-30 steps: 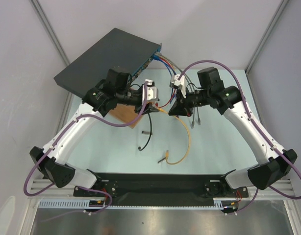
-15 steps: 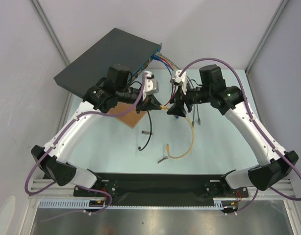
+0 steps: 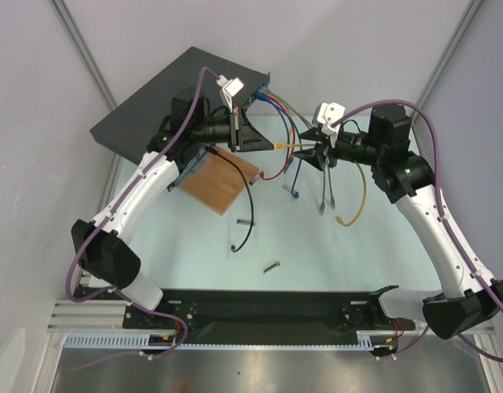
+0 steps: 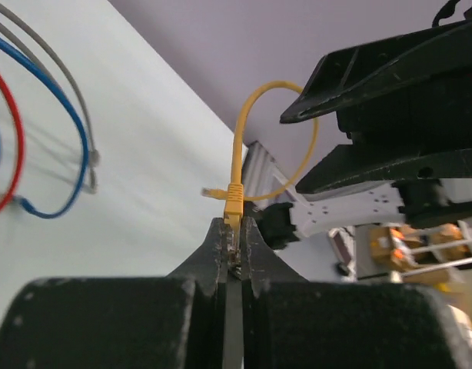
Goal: Insert the plug into the switch port
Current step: Pick up the connector from the center of the board.
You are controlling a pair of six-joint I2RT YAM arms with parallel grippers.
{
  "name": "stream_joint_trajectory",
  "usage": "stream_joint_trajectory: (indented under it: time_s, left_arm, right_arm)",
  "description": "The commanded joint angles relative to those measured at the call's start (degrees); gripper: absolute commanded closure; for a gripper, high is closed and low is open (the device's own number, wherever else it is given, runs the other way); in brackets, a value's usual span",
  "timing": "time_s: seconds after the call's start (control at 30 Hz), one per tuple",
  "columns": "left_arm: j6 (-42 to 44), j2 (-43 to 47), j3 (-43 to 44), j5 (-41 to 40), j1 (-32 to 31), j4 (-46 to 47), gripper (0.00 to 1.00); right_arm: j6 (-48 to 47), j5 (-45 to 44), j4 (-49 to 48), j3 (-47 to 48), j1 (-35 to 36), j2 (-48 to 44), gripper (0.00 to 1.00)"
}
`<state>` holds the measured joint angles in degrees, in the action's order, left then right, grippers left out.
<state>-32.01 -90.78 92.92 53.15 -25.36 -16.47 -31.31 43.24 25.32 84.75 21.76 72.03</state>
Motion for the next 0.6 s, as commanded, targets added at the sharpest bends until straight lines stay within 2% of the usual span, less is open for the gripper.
stream_joint_trajectory:
  time_s: [0.0, 0.3, 0.57]
  left_arm:
    - [-15.4, 1.4, -1.8, 7.6, -0.1, 12.5, 1.00]
    - [-16.9, 0.3, -1.8, 11.8, -0.1, 14.9, 1.00]
    - [-17.9, 0.3, -2.2, 13.0, 0.0, 15.7, 1.00]
  right_arm:
    - [-6.2, 4.4, -5.7, -0.5, -0.3, -2.1, 0.50]
    - [-16.0, 6.6, -2.7, 0.5, 0.3, -0.1, 0.56]
    - [-20.1, 6.1, -0.2, 1.2, 1.8, 0.9, 0.70]
